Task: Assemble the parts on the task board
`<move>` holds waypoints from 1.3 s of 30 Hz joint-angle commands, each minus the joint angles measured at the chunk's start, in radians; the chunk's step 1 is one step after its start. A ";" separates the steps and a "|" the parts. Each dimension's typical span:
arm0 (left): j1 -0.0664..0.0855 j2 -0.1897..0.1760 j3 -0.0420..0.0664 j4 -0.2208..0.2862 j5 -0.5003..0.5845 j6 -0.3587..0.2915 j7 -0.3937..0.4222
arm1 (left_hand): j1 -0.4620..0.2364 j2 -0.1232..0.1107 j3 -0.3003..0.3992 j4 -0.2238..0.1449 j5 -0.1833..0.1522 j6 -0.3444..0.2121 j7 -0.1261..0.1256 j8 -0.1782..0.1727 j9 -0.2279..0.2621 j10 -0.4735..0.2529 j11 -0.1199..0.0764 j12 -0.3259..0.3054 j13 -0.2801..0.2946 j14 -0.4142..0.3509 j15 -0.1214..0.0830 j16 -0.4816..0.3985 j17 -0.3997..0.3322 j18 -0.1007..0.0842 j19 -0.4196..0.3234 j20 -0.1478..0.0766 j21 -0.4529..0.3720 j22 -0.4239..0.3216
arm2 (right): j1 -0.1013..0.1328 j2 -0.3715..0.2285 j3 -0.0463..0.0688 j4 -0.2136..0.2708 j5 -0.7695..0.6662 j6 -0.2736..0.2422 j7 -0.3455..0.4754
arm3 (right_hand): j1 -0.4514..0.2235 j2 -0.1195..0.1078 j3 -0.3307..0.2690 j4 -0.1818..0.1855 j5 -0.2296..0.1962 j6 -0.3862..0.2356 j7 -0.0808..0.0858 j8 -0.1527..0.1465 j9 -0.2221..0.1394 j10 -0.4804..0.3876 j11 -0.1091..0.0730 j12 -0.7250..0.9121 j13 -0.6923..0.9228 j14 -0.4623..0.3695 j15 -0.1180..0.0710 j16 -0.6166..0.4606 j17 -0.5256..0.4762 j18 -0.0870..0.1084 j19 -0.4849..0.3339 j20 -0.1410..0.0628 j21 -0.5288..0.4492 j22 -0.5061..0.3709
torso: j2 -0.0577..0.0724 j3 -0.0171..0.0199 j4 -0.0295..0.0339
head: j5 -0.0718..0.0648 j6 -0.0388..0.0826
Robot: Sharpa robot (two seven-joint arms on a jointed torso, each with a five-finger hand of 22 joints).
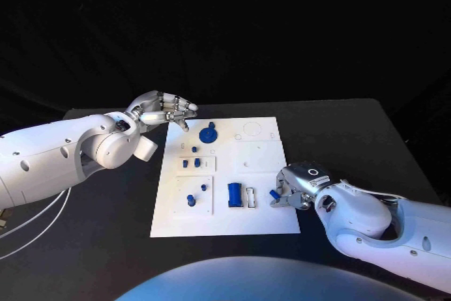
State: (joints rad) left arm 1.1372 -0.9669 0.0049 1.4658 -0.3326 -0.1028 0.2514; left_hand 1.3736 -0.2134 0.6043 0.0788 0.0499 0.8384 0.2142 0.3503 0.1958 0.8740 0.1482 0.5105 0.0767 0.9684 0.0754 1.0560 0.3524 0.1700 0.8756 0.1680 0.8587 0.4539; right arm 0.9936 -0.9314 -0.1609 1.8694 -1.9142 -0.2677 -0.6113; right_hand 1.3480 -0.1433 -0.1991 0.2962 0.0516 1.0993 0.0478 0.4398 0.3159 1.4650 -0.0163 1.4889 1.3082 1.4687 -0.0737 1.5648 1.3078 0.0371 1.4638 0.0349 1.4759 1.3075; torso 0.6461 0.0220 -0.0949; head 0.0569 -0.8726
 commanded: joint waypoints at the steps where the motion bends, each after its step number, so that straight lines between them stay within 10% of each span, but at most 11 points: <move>1: 0.000 0.001 0.001 0.003 -0.005 0.013 0.007 | -0.003 -0.002 0.000 0.003 0.005 -0.008 -0.001 0.004 -0.001 -0.005 0.001 0.004 -0.001 -0.003 -0.001 0.005 0.001 0.014 0.005 0.001 -0.006 -0.001 | -0.011 0.000 -0.009 -0.005 -0.088 0.067 -0.063 | -0.007 -0.028 -0.010 0.000 -0.002 0.008 -0.001 0.007 0.012 0.082 -0.009 0.031 0.197 0.102 -0.007 0.006 0.263 -0.016 0.066 -0.005 0.005 0.220 | 0.000 -0.0001 0.0012 | 0.001 0.000; 5: 0.000 0.001 0.001 0.003 -0.005 0.013 0.007 | -0.003 -0.002 0.000 0.003 0.005 -0.008 -0.001 0.004 -0.001 -0.005 0.001 0.004 -0.001 -0.003 -0.001 0.005 0.001 0.014 0.005 0.001 -0.006 -0.001 | -0.012 0.001 -0.009 -0.003 -0.084 0.066 -0.081 | -0.102 -0.035 -0.009 0.000 -0.002 -0.006 -0.001 0.025 0.058 0.081 -0.009 0.032 0.200 0.102 -0.008 0.006 0.263 -0.014 0.062 -0.006 -0.005 0.217 | 0.000 -0.0006 0.0002 | 0.000 0.000; 8: 0.000 0.001 0.001 0.003 -0.005 0.013 0.006 | -0.003 -0.002 0.000 0.003 0.005 -0.008 -0.001 0.004 -0.001 -0.005 0.001 0.004 -0.001 -0.003 -0.001 0.005 0.001 0.014 0.005 0.001 -0.006 -0.001 | -0.012 0.003 -0.009 -0.003 -0.074 0.081 -0.085 | -0.283 -0.007 0.031 0.000 -0.001 -0.056 -0.002 0.087 0.179 0.062 -0.011 0.004 0.171 0.102 -0.007 0.006 0.263 -0.010 0.053 -0.006 -0.026 0.210 | 0.000 -0.0011 0.0004 | 0.000 0.000; 12: 0.000 0.001 0.001 0.003 -0.006 0.012 0.006 | -0.003 -0.002 0.000 0.003 0.005 -0.008 -0.001 0.004 -0.001 -0.005 0.001 0.004 -0.001 -0.003 -0.001 0.005 0.001 0.014 0.005 0.001 -0.006 -0.001 | -0.012 0.004 -0.009 -0.004 -0.061 0.107 -0.088 | -0.289 -0.005 0.037 0.002 -0.001 -0.106 0.001 0.124 0.265 0.040 -0.006 -0.030 0.137 0.102 -0.005 0.006 0.263 -0.008 0.050 -0.004 -0.035 0.208 | 0.000 -0.0011 0.0004 | 0.001 0.000; 19: 0.000 0.000 0.001 0.004 -0.007 0.012 0.004 | -0.003 -0.002 0.000 0.003 0.005 -0.008 -0.001 0.004 -0.001 -0.005 0.001 0.004 -0.001 -0.003 -0.001 0.005 0.001 0.014 0.005 0.001 -0.006 -0.001 | -0.012 0.006 -0.009 -0.006 -0.055 0.145 -0.090 | -0.287 0.001 0.041 0.001 -0.001 -0.137 0.006 0.128 0.297 0.029 -0.002 -0.046 0.121 0.102 -0.002 0.006 0.263 -0.008 0.050 -0.001 -0.037 0.208 | 0.000 -0.0011 0.0009 | 0.001 0.000; 39: 0.000 -0.002 0.001 0.004 -0.010 0.010 0.001 | -0.001 -0.003 0.001 0.001 0.005 -0.008 -0.001 0.005 -0.001 -0.005 0.001 0.005 -0.001 -0.003 -0.001 0.005 0.001 0.014 0.007 0.001 -0.006 -0.002 | -0.012 0.008 -0.009 -0.001 -0.020 0.181 -0.082 | -0.352 0.136 0.002 -0.002 -0.003 -0.221 0.022 0.169 0.429 -0.096 0.015 -0.220 -0.059 0.099 0.014 0.000 0.255 0.004 0.024 0.014 -0.098 0.190 | 0.000 0.0002 -0.0002 | 0.001 0.000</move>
State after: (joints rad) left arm 1.1372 -0.9695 0.0049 1.4670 -0.3406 -0.1029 0.2492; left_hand 1.3736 -0.2134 0.6043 0.0788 0.0499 0.8384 0.2141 0.3503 0.1958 0.8741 0.1482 0.5105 0.0767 0.9684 0.0754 1.0560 0.3524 0.1700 0.8756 0.1680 0.8587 0.4531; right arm 0.9917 -0.9195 -0.1611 1.8776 -1.9674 -0.1713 -0.6767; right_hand 0.9990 -0.0172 -0.1934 0.2938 0.0522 0.8852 0.0678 0.6046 0.7435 1.3815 -0.0018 1.2873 1.2628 1.4683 -0.0661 1.5647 1.3074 0.0373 1.4644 0.0415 1.3822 1.3081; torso 0.6463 0.0221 -0.0948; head 0.0579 -0.8726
